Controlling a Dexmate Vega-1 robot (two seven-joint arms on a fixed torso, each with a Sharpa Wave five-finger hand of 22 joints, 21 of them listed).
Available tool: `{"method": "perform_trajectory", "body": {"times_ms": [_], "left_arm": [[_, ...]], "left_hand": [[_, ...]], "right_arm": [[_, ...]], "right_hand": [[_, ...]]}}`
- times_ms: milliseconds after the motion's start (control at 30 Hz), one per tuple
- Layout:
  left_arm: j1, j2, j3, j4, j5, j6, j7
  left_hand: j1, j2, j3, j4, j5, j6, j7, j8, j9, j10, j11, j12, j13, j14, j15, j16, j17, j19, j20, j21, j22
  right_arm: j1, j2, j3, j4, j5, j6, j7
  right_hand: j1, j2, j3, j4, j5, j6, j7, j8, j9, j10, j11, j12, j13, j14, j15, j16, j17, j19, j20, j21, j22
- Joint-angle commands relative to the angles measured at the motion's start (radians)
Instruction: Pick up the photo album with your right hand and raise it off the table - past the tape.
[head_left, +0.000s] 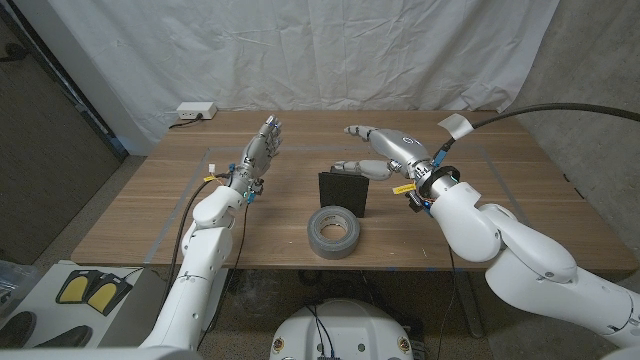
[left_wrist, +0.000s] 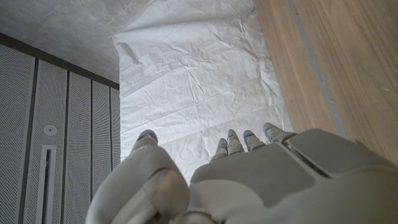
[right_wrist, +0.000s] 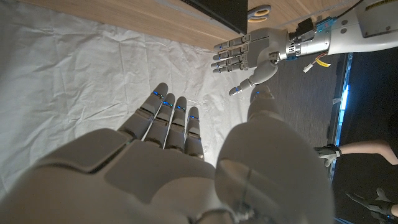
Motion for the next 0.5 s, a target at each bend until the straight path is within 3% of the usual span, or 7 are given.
{"method": "perform_trajectory", "body": {"times_ms": [33, 500], "left_arm": [[-0.031, 0.017, 0.024, 0.020, 0.017, 0.041, -0.018], [-0.031, 0.016, 0.033, 0.013, 0.018, 0.076, -0.035]], "left_hand": [[0.013, 0.001, -0.003, -0.002, 0.000, -0.005, 0.003, 0.000, 0.002, -0.005, -0.002, 0.003, 0.005, -0.004, 0.002, 0.003, 0.006, -0.009, -0.062, -0.001, 0.005], [0.015, 0.003, -0.004, -0.002, -0.001, -0.008, 0.001, -0.001, 0.002, -0.007, -0.003, 0.002, 0.005, -0.004, 0.002, 0.003, 0.006, -0.010, -0.063, -0.001, 0.005]], "right_arm": [[0.027, 0.030, -0.057, -0.017, -0.082, -0.076, 0.050], [0.041, 0.047, -0.050, 0.023, -0.044, -0.042, 0.065]], "right_hand": [[-0.006, -0.008, -0.004, 0.004, 0.007, -0.003, 0.002, -0.005, 0.005, 0.007, 0.002, 0.009, 0.004, 0.002, 0.004, -0.001, 0.005, 0.004, 0.005, -0.003, 0.005], [-0.009, -0.007, -0.007, 0.007, 0.008, -0.009, 0.002, -0.010, 0.005, 0.003, 0.002, 0.006, 0.005, 0.005, 0.006, -0.002, 0.005, 0.006, 0.007, -0.005, 0.005]]}}
